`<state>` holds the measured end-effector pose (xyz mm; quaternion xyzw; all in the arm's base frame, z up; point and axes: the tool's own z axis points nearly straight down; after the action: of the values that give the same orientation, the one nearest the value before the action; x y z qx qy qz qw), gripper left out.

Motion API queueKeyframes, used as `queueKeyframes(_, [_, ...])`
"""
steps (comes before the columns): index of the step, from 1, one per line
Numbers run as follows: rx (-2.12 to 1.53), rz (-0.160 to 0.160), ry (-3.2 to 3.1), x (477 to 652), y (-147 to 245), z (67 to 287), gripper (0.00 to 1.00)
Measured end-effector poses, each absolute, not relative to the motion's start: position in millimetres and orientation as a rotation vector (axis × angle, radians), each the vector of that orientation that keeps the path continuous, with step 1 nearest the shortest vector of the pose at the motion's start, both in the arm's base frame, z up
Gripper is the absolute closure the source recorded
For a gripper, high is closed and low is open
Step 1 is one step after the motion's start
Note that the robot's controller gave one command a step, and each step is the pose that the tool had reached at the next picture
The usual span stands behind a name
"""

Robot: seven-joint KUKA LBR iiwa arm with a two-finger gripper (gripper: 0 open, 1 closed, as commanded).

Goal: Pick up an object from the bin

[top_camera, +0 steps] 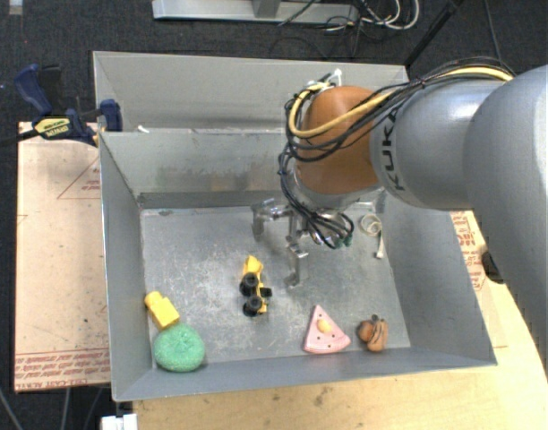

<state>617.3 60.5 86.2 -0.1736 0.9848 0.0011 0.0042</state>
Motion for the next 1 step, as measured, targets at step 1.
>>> queueKeyframes(1, [-0.666, 0.002, 3.068, 587.1, 60.8, 74.7, 0.00])
